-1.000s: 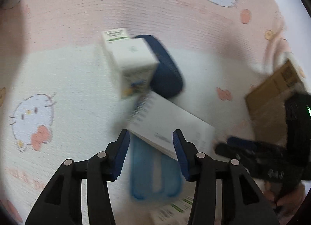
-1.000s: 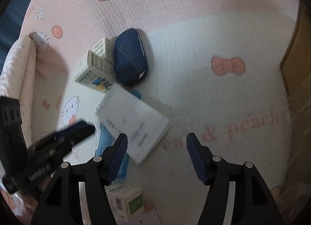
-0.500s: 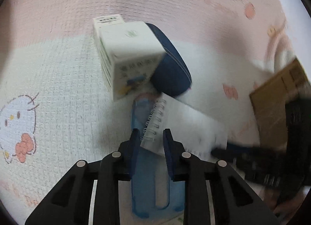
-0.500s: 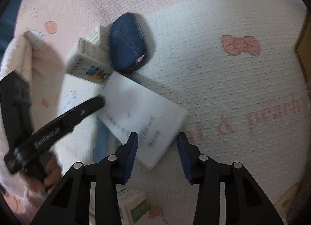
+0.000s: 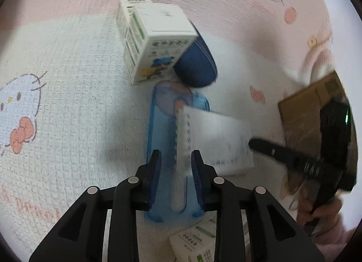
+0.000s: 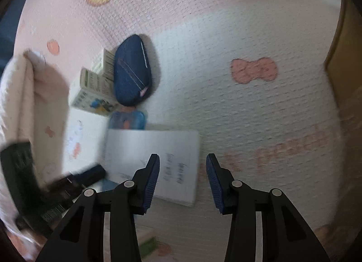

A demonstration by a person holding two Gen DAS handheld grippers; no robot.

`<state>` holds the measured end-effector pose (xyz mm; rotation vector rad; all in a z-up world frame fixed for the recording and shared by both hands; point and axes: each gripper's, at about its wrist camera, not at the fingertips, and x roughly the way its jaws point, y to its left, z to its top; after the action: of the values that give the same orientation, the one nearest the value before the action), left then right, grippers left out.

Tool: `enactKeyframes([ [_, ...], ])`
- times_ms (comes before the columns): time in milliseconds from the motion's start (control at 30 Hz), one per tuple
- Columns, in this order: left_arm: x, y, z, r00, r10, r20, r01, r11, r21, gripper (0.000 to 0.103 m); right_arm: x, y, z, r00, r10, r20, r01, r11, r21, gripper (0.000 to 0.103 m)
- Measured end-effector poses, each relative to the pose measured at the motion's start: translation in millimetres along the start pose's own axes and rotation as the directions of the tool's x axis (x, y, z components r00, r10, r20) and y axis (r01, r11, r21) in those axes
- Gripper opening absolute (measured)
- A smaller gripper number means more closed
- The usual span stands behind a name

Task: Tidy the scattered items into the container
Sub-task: 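Close the right gripper on the notepad's edge and lift it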

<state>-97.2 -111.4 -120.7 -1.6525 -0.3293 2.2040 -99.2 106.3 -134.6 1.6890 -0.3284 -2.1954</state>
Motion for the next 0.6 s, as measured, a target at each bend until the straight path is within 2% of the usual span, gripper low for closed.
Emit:
enactKeyframes([
  [133, 11.8, 4.5, 11.8, 0.999, -0.035, -0.025, 0.034, 0.999, -0.025, 0.037, 7.5, -6.2, -2.9, 0.998, 0.048, -0.037, -0.047, 0.998, 0.031, 0.040],
  [333, 21.1, -0.8, 14.8, 0.996, -0.064, -0.056, 0.062, 0.998, -0.030, 0.037, 9.3, -11.7, -7.6, 0.997, 0.077, -0.012, -0.076, 0.995, 0.068, 0.042],
  [600, 20.8, -4.8, 2.6, 0.996, -0.065, -0.055, 0.065, 0.998, -0.018, 0.034, 9.3, -0.2, -11.8, 0.999, 0.050, 0.020, -0.049, 0.998, -0.031, 0.042],
])
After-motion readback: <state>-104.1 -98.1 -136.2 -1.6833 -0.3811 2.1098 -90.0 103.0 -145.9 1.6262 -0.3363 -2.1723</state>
